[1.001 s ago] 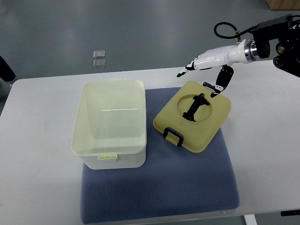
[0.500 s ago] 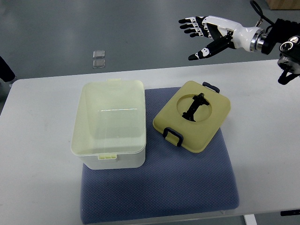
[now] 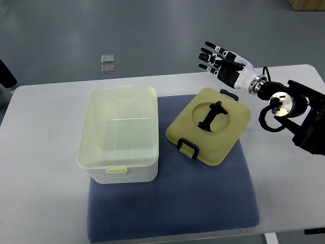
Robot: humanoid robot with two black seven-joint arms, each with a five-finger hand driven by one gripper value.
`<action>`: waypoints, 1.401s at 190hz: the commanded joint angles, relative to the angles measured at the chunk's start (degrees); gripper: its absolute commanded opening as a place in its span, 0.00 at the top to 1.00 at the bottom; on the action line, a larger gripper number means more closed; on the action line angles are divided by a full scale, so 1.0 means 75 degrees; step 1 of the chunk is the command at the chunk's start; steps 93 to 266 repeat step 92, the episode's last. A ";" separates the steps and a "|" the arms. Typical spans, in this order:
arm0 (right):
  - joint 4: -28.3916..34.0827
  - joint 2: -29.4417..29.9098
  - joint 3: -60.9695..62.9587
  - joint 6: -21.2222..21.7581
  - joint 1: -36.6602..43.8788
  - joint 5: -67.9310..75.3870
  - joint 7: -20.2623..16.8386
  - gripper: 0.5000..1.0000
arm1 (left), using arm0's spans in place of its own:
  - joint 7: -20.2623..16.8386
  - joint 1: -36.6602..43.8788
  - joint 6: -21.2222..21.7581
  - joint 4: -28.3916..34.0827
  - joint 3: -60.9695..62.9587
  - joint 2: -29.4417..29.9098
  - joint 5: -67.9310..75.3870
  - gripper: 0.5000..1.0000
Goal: Open white storage box with right hand
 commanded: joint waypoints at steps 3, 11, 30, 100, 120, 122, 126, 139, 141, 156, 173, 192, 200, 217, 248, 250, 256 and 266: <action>-0.0008 -0.0009 0.0005 -0.0002 -0.0017 0.0205 -0.0004 0.14 | 0.0001 0.0000 -0.0002 0.0000 -0.0009 0.0000 0.0000 0.00; -0.0008 -0.0009 0.0005 -0.0002 -0.0017 0.0205 0.0032 0.14 | 0.0001 0.0000 -0.0002 0.0000 0.0003 0.0000 0.0000 0.00; -0.0008 -0.0021 -0.0007 -0.0037 -0.0017 0.0181 0.0067 0.14 | 0.0001 0.0000 -0.0002 0.0000 0.0003 0.0000 0.0000 0.00; 0.0004 -0.0009 0.0005 0.0056 -0.0063 0.0087 0.0078 0.14 | 0.0001 0.0000 -0.0002 0.0000 -0.0009 0.0000 0.0000 0.00; 0.0004 -0.0009 0.0005 0.0056 -0.0063 0.0087 0.0078 0.14 | 0.0001 0.0000 -0.0002 0.0000 -0.0009 0.0000 0.0000 0.00; 0.0004 -0.0009 0.0005 0.0056 -0.0063 0.0087 0.0078 0.14 | 0.0001 0.0000 -0.0002 0.0000 -0.0009 0.0000 0.0000 0.00; 0.0004 -0.0009 0.0005 0.0056 -0.0063 0.0087 0.0078 0.14 | 0.0001 0.0000 -0.0002 0.0000 -0.0009 0.0000 0.0000 0.00; 0.0004 -0.0009 0.0005 0.0056 -0.0063 0.0087 0.0078 0.14 | 0.0001 0.0000 -0.0002 0.0000 -0.0009 0.0000 0.0000 0.00; 0.0004 -0.0009 0.0005 0.0056 -0.0063 0.0087 0.0078 0.14 | 0.0001 0.0000 -0.0002 0.0000 -0.0009 0.0000 0.0000 0.00; 0.0004 -0.0009 0.0005 0.0056 -0.0063 0.0087 0.0078 0.14 | 0.0001 0.0000 -0.0002 0.0000 -0.0009 0.0000 0.0000 0.00; 0.0004 -0.0009 0.0005 0.0056 -0.0063 0.0087 0.0078 0.14 | 0.0001 0.0000 -0.0002 0.0000 -0.0009 0.0000 0.0000 0.00; 0.0004 -0.0009 0.0005 0.0056 -0.0063 0.0087 0.0078 0.14 | 0.0001 0.0000 -0.0002 0.0000 -0.0009 0.0000 0.0000 0.00; 0.0004 -0.0009 0.0005 0.0056 -0.0063 0.0087 0.0078 0.14 | 0.0001 0.0000 -0.0002 0.0000 -0.0009 0.0000 0.0000 0.00; 0.0004 -0.0009 0.0005 0.0056 -0.0063 0.0087 0.0078 0.14 | 0.0001 0.0000 -0.0002 0.0000 -0.0009 0.0000 0.0000 0.00; 0.0004 -0.0009 0.0005 0.0056 -0.0063 0.0087 0.0078 0.14 | 0.0001 0.0000 -0.0002 0.0000 -0.0009 0.0000 0.0000 0.00; 0.0004 -0.0009 0.0005 0.0056 -0.0063 0.0087 0.0078 0.14 | 0.0001 0.0000 -0.0002 0.0000 -0.0009 0.0000 0.0000 0.00; 0.0004 -0.0009 0.0005 0.0056 -0.0063 0.0087 0.0078 0.14 | 0.0001 0.0000 -0.0002 0.0000 -0.0009 0.0000 0.0000 0.00; 0.0004 -0.0009 0.0005 0.0056 -0.0063 0.0087 0.0078 0.14 | 0.0001 0.0000 -0.0002 0.0000 -0.0009 0.0000 0.0000 0.00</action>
